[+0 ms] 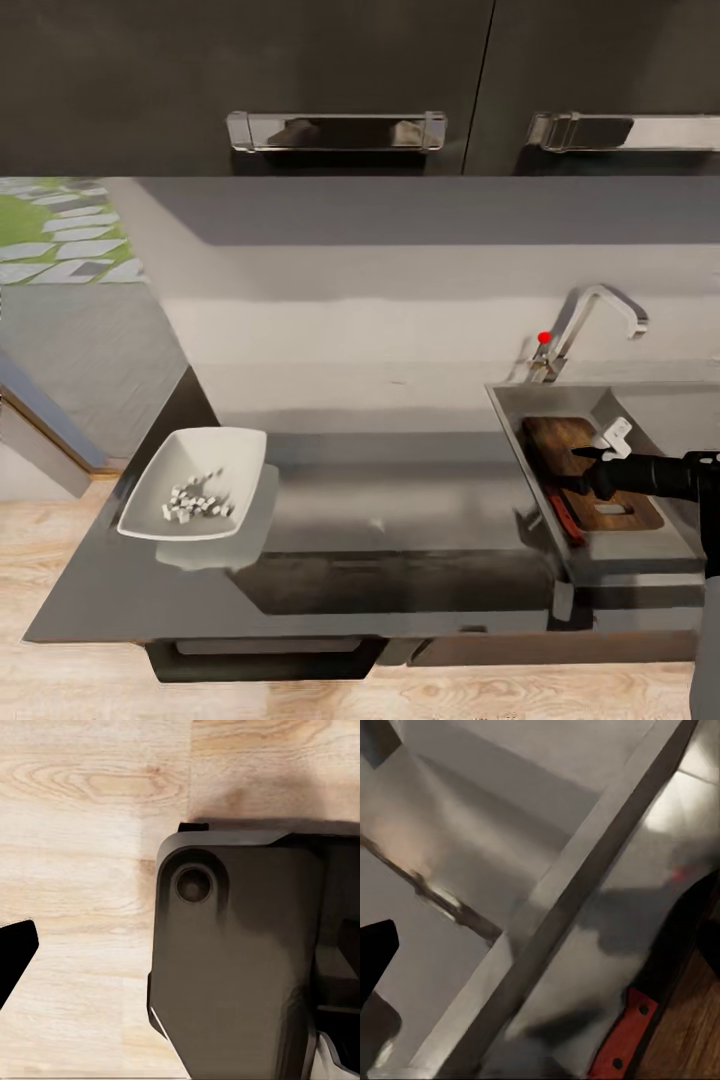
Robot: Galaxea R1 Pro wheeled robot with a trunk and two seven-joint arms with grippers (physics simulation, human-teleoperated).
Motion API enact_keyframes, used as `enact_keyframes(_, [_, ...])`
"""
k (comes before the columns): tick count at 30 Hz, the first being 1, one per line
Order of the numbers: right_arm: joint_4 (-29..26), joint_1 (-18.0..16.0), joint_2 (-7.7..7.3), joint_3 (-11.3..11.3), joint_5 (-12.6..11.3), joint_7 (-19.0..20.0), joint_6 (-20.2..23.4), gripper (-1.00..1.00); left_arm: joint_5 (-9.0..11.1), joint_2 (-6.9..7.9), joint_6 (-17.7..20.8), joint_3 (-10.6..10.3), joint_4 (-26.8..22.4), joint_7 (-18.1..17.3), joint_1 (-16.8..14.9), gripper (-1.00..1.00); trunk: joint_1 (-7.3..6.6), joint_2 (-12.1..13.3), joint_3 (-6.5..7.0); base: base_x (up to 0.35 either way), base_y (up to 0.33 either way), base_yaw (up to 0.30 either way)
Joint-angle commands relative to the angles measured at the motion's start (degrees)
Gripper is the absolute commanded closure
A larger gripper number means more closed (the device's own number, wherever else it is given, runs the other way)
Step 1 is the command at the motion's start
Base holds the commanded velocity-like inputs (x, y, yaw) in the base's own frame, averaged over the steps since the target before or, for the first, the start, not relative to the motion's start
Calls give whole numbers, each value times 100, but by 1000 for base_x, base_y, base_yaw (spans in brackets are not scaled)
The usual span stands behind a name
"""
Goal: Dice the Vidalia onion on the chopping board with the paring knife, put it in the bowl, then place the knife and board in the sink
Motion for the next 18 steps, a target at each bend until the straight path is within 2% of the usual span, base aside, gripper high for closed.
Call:
enact_keyframes(1, [-5,-6,3,-14,24,37,60,-100,57,-4,-42,-50,24,7,-11,-100,0,-10,-9,-272,0,0])
enact_keyframes(18, [-4,-6,36,-27,24,38,59,-100,57,-7,-42,-50,28,7,-11,-100,0,-10,-9,-305,16,0])
